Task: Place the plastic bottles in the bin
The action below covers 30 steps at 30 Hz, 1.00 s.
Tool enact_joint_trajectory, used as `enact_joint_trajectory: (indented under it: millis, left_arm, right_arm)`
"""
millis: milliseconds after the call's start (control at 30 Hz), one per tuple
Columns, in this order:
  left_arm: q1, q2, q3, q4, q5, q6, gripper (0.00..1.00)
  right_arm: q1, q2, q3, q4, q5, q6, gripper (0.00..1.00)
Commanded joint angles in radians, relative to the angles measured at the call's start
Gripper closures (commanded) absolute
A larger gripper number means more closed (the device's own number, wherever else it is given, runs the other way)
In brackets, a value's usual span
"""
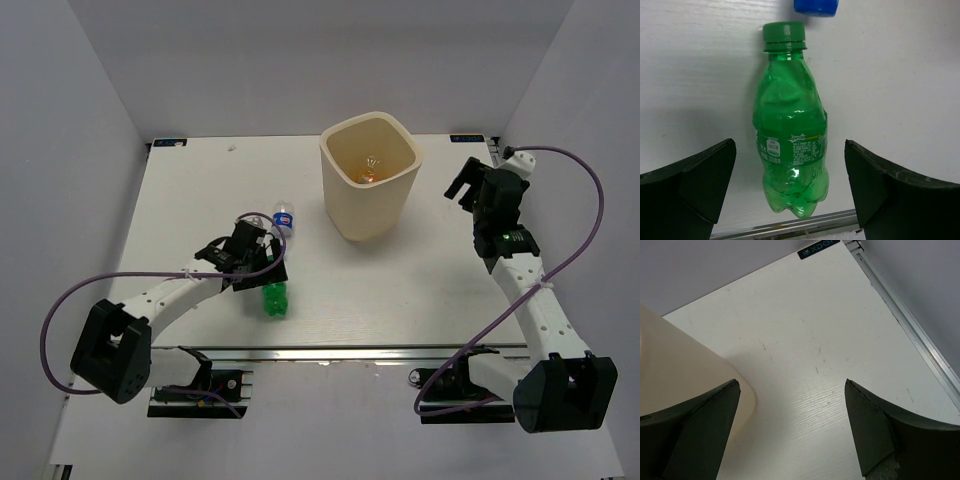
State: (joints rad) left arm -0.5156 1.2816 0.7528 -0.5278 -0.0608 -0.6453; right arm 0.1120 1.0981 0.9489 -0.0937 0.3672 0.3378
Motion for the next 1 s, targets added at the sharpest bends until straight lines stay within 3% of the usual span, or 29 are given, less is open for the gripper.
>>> enact_joint_trajectory:
  millis: [0,100,267,333,367,400,500,700,867,967]
  left_arm:
    - [-0.009,0.013,-0.03,0.073,0.061,0.033,0.02]
    - [-0.009,0.053,-0.046,0.114,0.121,0.038,0.02]
    - [-0.009,0.099,-0.03,0.1,0.009,0.029,0.08]
    - [-0.009,0.11,-0.023,0.089,-0.01,0.015,0.22]
    - [-0.011,0.11,-0.012,0.081,-0.029,0.009,0.41]
    - [-0.009,0.108,-0.004,0.048,-0.037,-0.002,0.5]
    - [-0.009,0.032,0.049,-0.061,-0.143,-0.037,0.68]
    - [-0.009,-0.108,0.192,-0.147,-0.302,-0.077,0.71]
    - [-0.009,-0.107,0.387,0.093,-0.272,0.016,0.67]
    - [-0.009,0.016,0.6,0.169,-0.182,0.091,0.66]
  right_arm:
    - [-0.017,-0.035,-0.018,0.083,0.05,0.061,0.11]
    - [-0.02,-0.027,-0.019,0.077,0.038,0.063,0.11]
    - [-0.021,-0.038,-0.047,0.094,-0.019,0.055,0.11]
    - [-0.021,-0.046,-0.064,0.118,-0.028,0.032,0.11]
    - [-0.023,-0.047,-0.067,0.118,-0.028,0.026,0.11]
    - [-0.023,-0.052,-0.071,0.115,-0.028,0.008,0.11]
    - [-0.029,-0.069,-0.082,0.101,-0.007,-0.019,0.11]
    - [-0.034,-0.106,-0.096,0.109,0.032,-0.037,0.11]
    - [-0.038,-0.121,-0.125,0.156,-0.01,-0.104,0.11]
    - [-0.041,-0.121,-0.13,0.154,-0.023,-0.132,0.11]
